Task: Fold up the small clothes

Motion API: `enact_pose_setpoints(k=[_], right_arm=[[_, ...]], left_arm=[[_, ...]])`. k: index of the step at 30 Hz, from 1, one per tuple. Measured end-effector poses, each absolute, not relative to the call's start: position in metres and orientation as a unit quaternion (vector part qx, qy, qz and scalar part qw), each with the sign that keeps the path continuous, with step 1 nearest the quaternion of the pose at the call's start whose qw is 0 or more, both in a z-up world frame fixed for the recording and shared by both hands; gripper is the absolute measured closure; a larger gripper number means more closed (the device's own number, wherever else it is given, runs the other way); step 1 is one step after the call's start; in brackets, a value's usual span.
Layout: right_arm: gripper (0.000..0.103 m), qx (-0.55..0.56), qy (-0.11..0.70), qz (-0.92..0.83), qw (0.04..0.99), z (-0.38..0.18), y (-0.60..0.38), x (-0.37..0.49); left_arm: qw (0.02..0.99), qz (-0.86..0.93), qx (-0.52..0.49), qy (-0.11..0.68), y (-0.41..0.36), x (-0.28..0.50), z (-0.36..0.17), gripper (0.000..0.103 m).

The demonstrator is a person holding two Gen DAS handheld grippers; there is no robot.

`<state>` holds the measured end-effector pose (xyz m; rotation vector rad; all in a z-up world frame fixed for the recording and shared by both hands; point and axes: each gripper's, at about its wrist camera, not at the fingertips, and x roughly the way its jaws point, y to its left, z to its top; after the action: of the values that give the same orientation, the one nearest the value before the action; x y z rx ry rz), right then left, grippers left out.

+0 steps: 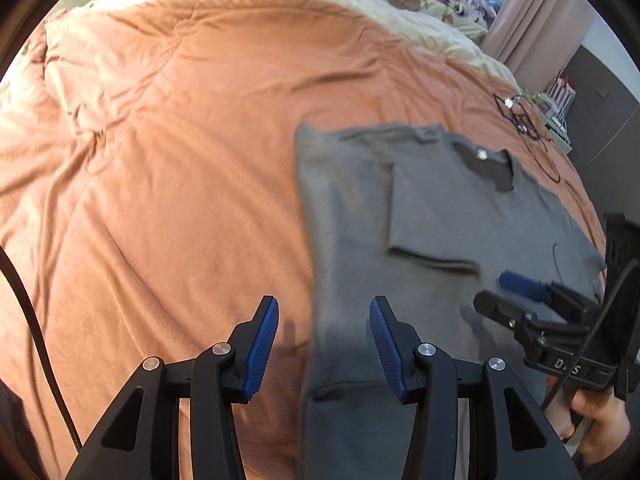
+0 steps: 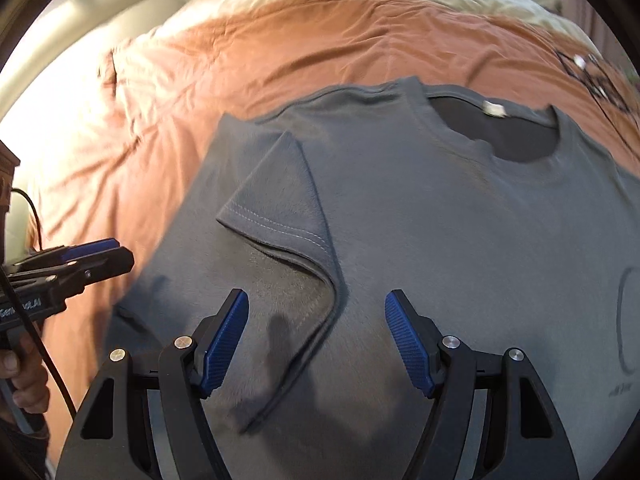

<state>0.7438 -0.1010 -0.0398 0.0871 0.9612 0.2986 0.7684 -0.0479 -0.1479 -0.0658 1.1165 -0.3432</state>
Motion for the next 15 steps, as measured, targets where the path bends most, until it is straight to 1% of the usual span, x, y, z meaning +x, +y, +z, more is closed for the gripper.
enact_pose_setpoints(k=[5, 9, 11, 13, 15], right_arm=[[0.034, -0.028, 0.452, 0.12, 0.883, -0.05, -0.07, 0.763], [0.034, -0.04, 0.44, 0.087, 0.893, -0.048, -0.07, 0.789], [0.035, -0.032, 0.438, 0.049, 0.897, -0.048, -0.082, 0.798], [0.041, 0.005, 0.434, 0.012, 0.901, -0.047, -0.103, 0.803], [0.041, 0.045, 0.423, -0.01, 0.905, -0.045, -0.12, 0.799]], left_arm=[[0.825, -0.161, -0.036, 0.541, -0.038, 0.773, -0.173, 0.053], [0.822, -0.169, -0.048, 0.542, -0.033, 0.775, -0.185, 0.053], [0.824, -0.173, -0.048, 0.538, -0.031, 0.773, -0.185, 0.053], [0.824, -0.176, -0.05, 0.537, -0.029, 0.773, -0.185, 0.053], [0.823, -0.178, -0.055, 0.537, -0.028, 0.774, -0.184, 0.053]])
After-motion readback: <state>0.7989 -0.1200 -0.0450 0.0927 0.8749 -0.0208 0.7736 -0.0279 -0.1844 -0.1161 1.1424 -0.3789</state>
